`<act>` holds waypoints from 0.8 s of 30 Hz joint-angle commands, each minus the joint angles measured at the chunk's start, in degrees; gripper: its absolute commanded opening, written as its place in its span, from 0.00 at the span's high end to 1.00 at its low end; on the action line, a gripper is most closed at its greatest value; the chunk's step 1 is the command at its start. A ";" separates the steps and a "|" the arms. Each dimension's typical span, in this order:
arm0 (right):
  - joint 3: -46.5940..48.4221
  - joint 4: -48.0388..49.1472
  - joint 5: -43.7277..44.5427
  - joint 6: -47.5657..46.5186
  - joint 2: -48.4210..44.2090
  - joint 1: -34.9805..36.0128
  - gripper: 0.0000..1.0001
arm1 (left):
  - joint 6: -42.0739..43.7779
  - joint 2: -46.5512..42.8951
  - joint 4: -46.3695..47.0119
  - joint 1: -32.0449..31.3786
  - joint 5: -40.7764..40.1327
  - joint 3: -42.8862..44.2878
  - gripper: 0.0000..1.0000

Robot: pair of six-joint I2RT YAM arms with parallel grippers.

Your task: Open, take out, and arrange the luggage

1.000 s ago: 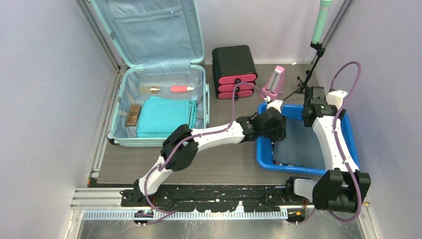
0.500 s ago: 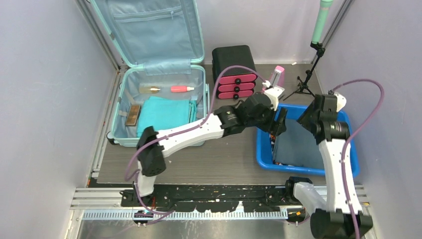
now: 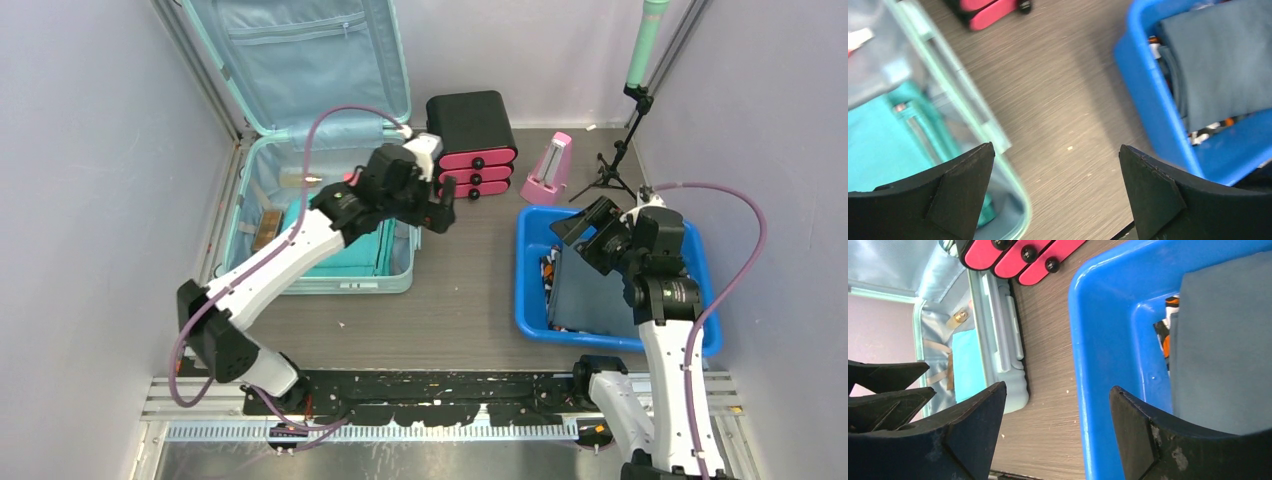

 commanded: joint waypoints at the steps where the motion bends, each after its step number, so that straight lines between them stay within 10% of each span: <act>1: 0.86 5.78 -2.38 4.31 2.35 2.95 0.19 | 5.09 -9.54 -4.08 5.74 -2.08 -4.42 0.00; 15: 13.36 22.16 25.43 11.93 28.04 42.86 0.21 | 2.71 -9.95 -3.34 41.30 9.26 -11.05 0.00; 24: 23.13 29.06 21.06 12.22 40.76 50.46 0.21 | 4.50 3.51 -1.49 56.58 20.78 -8.58 0.06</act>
